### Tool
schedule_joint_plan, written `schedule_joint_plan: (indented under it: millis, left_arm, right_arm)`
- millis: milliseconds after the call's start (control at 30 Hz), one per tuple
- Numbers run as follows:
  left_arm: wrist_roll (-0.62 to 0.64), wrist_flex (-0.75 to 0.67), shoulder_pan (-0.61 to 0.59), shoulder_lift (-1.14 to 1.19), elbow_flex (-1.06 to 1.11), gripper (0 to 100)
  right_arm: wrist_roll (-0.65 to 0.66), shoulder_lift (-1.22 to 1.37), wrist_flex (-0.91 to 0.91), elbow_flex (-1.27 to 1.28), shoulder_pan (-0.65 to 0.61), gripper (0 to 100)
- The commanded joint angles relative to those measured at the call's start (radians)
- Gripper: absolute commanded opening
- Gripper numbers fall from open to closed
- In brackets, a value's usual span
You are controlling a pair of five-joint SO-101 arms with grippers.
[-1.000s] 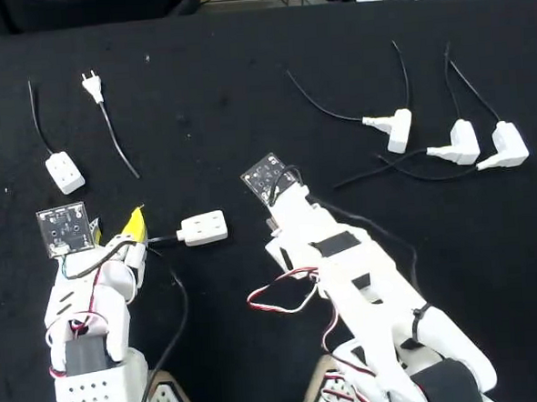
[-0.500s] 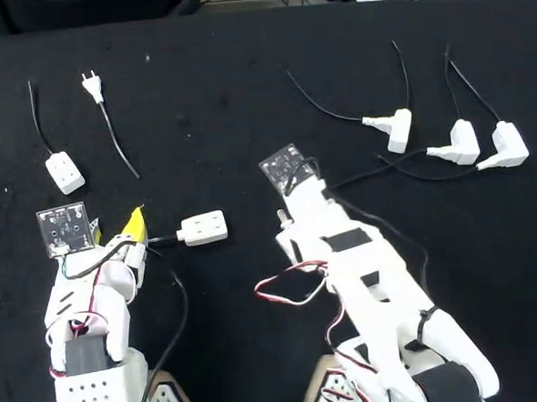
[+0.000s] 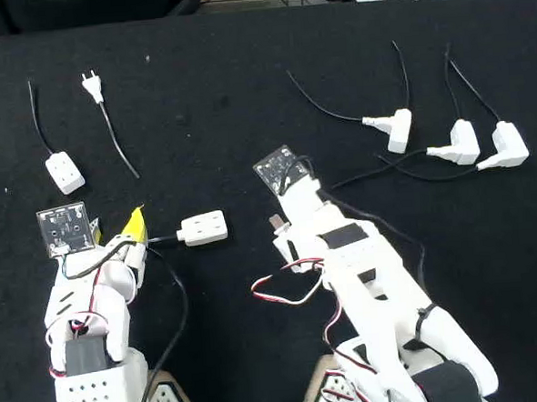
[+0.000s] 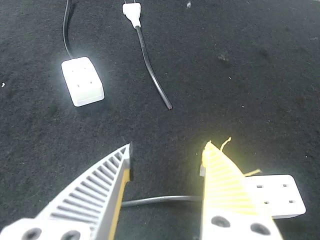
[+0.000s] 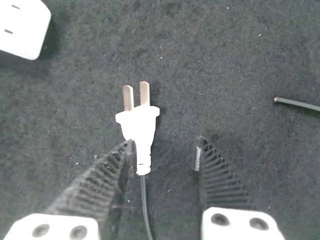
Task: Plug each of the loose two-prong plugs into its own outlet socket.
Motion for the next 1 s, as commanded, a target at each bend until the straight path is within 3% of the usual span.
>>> schedule_joint_plan:
  millis: [0,400,500,633,967]
  left_arm:
    - [-0.005,-0.002,0.012,-0.008,0.012,23]
    - [-0.006,0.003,0.012,-0.008,0.007,23]
    - [-0.006,0.003,0.012,-0.008,0.007,23]
    - [-0.006,0.003,0.012,-0.008,0.008,23]
    - [-0.006,0.003,0.012,-0.008,0.01,23]
  right_arm:
    - [-0.009,-0.036,-0.031,-0.027,-0.018,18.4]
    - [0.002,-0.028,-0.135,0.035,-0.126,18.4]
    - [0.069,-0.028,-0.164,0.056,-0.124,18.4]
    - [0.124,-0.028,-0.175,0.061,-0.068,18.4]
    - [0.118,-0.033,-0.227,0.053,0.072,18.3]
